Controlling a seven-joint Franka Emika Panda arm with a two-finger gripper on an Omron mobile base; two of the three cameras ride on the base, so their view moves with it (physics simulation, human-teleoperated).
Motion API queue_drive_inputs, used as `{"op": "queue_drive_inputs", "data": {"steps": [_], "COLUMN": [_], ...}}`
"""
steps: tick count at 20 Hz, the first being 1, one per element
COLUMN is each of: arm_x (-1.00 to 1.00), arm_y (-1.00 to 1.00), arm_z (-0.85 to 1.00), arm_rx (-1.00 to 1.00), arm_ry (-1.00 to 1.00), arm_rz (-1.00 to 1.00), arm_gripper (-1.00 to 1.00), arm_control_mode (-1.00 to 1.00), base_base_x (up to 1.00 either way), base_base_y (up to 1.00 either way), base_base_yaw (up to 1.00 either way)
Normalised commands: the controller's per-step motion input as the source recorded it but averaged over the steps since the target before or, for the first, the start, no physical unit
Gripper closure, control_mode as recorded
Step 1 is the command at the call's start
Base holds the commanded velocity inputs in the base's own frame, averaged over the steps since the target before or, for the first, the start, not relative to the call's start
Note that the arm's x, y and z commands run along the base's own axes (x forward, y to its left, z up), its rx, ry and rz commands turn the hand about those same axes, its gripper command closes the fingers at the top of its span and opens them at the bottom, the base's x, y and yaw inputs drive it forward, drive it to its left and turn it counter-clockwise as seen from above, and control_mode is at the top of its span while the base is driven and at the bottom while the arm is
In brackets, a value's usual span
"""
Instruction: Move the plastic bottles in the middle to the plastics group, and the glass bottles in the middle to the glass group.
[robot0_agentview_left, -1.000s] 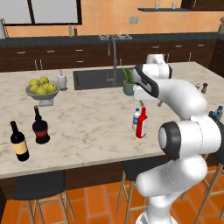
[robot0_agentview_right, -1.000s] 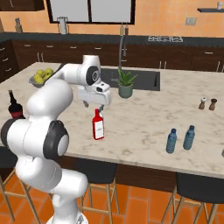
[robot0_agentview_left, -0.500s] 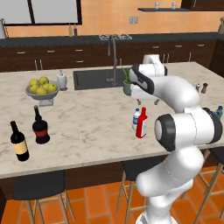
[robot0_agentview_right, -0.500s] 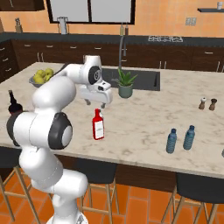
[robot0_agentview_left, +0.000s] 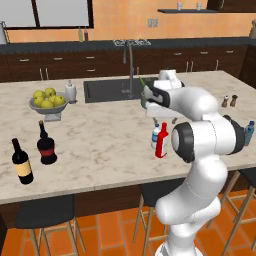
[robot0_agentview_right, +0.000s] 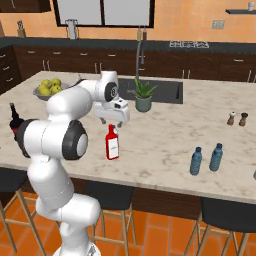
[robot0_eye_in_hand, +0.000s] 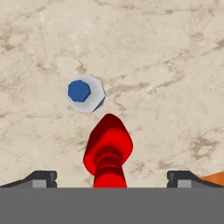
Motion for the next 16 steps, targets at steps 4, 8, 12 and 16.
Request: {"op": "queue_drive_inputs", "data": {"steps": [4,8,12,16], "arm_x": [0.0,-0.16,-0.21,-0.05], "arm_y": [0.02,0.0,0.0,0.0], "arm_z": [-0.01,-0.01,-0.08,-0.08], "arm_rx": [0.0,0.0,0.0,0.0], "arm_ry": [0.02,0.0,0.0,0.0], "arm_rz": [0.0,0.0,0.0,0.0], "arm_gripper": [-1.0,-1.0,-1.0,-1.0], "arm_control_mode": [-1.0,-1.0,-1.0,-1.0], "base_base_x": [0.0,0.0,0.0,0.0], "base_base_y": [0.0,0.0,0.0,0.0], "base_base_yaw": [0.0,0.0,0.0,0.0]}}
